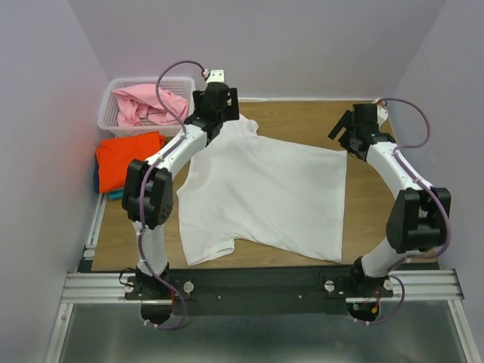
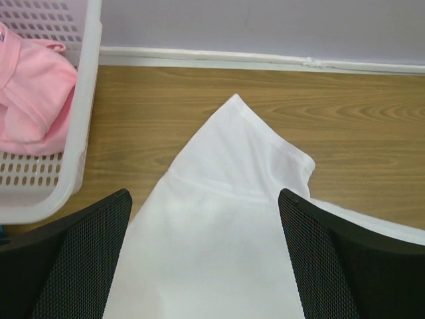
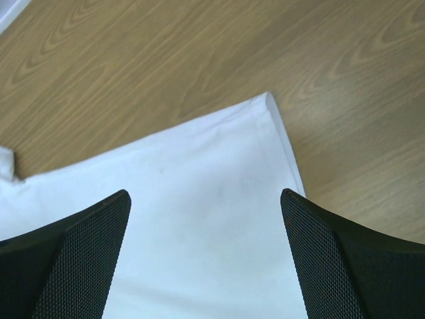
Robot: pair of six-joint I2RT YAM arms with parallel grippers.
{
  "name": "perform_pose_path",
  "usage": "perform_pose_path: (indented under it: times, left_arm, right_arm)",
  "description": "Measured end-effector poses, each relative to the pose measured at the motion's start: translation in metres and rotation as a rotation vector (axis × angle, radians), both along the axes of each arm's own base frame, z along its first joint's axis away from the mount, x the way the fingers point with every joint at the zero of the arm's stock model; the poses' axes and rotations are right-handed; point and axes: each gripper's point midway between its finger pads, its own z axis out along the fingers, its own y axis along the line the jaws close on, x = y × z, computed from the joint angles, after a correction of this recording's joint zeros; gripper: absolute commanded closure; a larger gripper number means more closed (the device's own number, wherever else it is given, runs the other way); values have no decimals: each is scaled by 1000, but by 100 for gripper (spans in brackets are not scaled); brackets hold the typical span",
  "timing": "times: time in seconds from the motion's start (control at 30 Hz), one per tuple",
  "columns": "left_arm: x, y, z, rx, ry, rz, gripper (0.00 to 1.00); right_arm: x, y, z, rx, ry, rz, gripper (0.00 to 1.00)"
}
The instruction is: Fold and stack the t-shirts
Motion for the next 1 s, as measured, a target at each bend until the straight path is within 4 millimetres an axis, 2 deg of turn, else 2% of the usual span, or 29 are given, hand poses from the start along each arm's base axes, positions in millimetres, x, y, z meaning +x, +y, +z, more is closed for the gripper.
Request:
perform_pose_path:
  times: [0.13,0.27,0.33,0.47,0.6,0.77,0.83,1.0]
  left_arm:
    - [-37,8,-3,-53,28,-7,2]
    - [-86,19,-34,-103,92,-14,2]
    - [-113,27,-52,-119,136,-15,2]
    - [-144,32,-70,-165,161,-19,2]
    - [-152,28,-80,-208,167,-37,2]
    - [-147,20,-93,-229,183,-51,2]
    - [-143,17,-104,-225,206,-53,2]
    - [-137,12,-125,-215,253,-55,2]
  right_arm:
    - [-26,14,6,56,-16,69,0]
    - [-52,27,-7,114,13,132,0]
    - [-70,32,-21,136,46,153,0]
    - [-90,38,-40,163,100,181,0]
    - [-96,42,-56,178,148,207,0]
    - [-94,42,-93,174,253,206,0]
    - [-93,40,-101,167,277,199,0]
    - [-79,37,-107,144,289,190,0]
